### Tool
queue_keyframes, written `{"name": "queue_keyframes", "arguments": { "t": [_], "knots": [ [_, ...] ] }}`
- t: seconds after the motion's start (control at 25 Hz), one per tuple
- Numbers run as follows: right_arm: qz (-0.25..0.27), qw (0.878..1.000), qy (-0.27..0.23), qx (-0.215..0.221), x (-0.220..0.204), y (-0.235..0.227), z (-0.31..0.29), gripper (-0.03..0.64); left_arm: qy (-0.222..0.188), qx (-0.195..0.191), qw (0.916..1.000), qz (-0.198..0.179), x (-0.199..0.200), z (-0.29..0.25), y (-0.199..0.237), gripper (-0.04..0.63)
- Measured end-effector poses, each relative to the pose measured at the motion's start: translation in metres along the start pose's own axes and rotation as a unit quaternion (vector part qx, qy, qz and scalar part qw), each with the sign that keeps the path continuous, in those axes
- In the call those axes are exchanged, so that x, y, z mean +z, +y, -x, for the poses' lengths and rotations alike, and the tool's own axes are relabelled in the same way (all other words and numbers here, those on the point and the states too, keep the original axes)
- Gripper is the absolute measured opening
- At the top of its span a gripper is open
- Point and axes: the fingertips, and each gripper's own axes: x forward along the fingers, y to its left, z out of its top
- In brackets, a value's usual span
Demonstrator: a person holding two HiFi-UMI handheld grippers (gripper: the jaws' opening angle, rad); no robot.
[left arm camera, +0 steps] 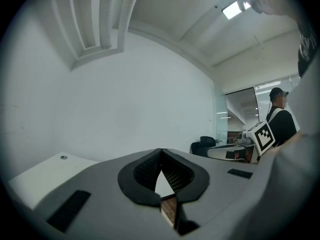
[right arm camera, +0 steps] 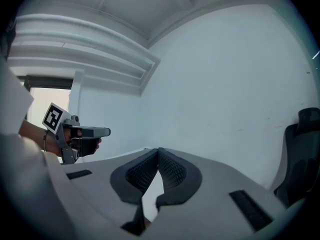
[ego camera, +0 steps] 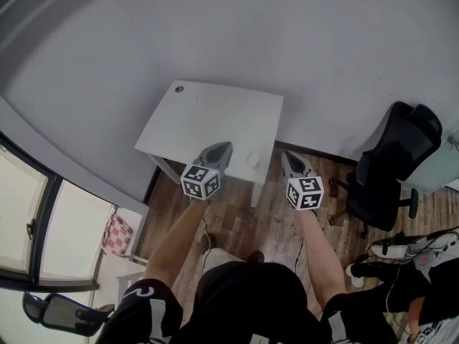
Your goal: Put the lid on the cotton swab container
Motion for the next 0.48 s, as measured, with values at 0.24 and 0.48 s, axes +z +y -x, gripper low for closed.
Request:
{"name": "queue_keyframes", "arguments": {
  "t": [0.24,0.48],
  "knots": [
    [0.006,1.000,-0.003,0.003,0.007,0.005,-0.002,0.011,-0.008,0.007,0.9999,0.001,0.008,0.007,0.008,0.025],
    [0.006,1.000,-0.004,0.004,0.008,0.009,-0.004,0.011,-0.009,0.006,0.9999,0.002,0.008,0.011,0.010,0.025]
  ]
}}
